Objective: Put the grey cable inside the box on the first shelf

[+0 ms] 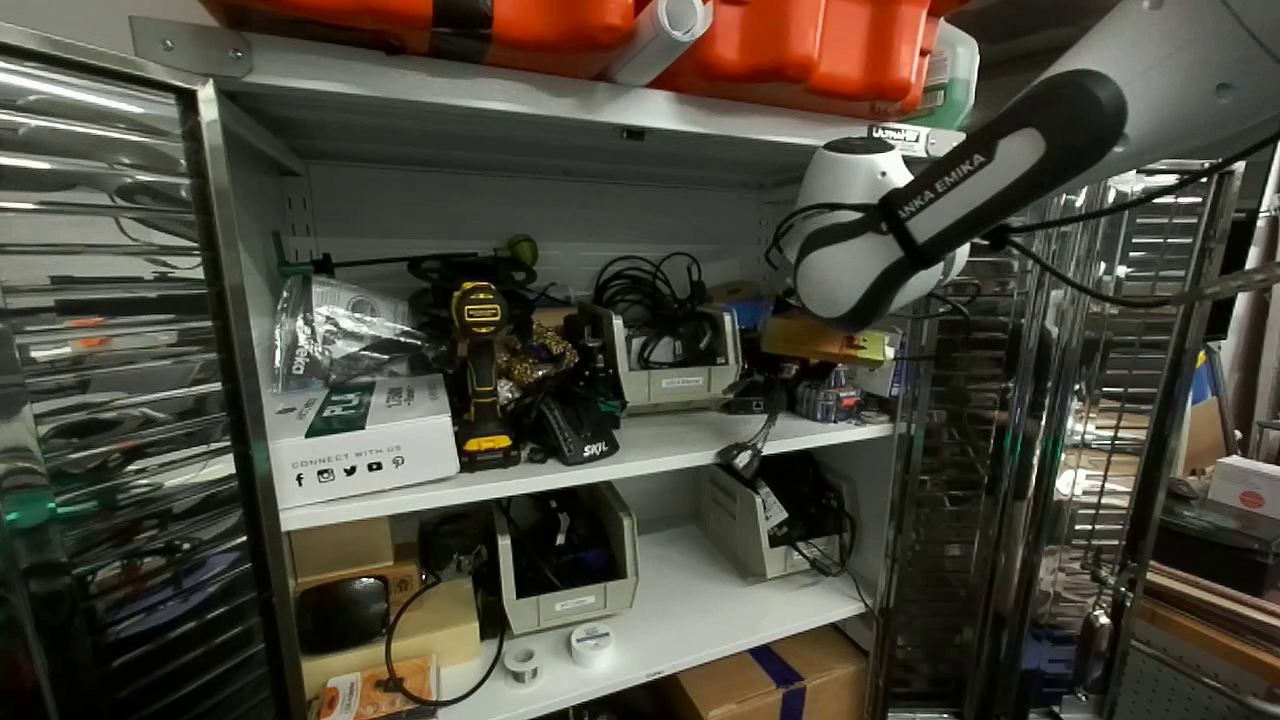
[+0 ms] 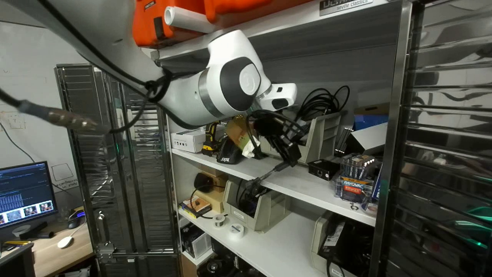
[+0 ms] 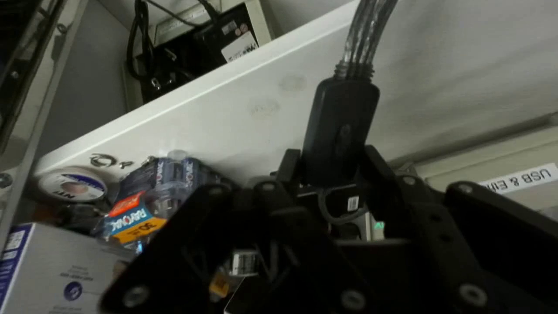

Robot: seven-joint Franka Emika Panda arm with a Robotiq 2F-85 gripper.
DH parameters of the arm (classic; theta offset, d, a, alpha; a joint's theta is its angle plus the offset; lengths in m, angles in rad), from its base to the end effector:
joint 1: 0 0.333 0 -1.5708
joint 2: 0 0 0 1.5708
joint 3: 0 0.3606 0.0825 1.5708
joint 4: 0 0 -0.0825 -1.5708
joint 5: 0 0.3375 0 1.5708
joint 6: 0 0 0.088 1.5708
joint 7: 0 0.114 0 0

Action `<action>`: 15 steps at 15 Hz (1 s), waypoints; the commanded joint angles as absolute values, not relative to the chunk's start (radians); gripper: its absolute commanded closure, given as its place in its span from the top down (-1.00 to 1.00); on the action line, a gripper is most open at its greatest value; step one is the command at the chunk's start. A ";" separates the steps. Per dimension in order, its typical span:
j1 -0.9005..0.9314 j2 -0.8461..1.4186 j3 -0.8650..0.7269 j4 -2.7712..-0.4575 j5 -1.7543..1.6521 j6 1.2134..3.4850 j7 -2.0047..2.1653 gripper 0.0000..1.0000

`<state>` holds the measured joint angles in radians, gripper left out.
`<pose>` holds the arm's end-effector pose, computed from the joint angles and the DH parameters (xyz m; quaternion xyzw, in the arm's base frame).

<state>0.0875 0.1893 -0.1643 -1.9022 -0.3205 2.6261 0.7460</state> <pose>0.6147 -0.0332 0.5224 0.9179 -0.2713 0.2876 0.0344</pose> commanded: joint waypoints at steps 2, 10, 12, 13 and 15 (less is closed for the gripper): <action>0.124 0.057 -0.238 -2.066 -0.633 2.850 1.088 -0.70; 0.155 0.104 -0.283 -1.877 -1.276 2.921 1.721 -0.70; 0.171 0.123 -0.275 -1.832 -1.422 2.909 1.866 -0.71; 0.182 0.137 -0.273 -1.803 -1.498 2.899 1.941 -0.71; 0.202 0.165 -0.268 -1.748 -1.639 2.874 2.077 -0.71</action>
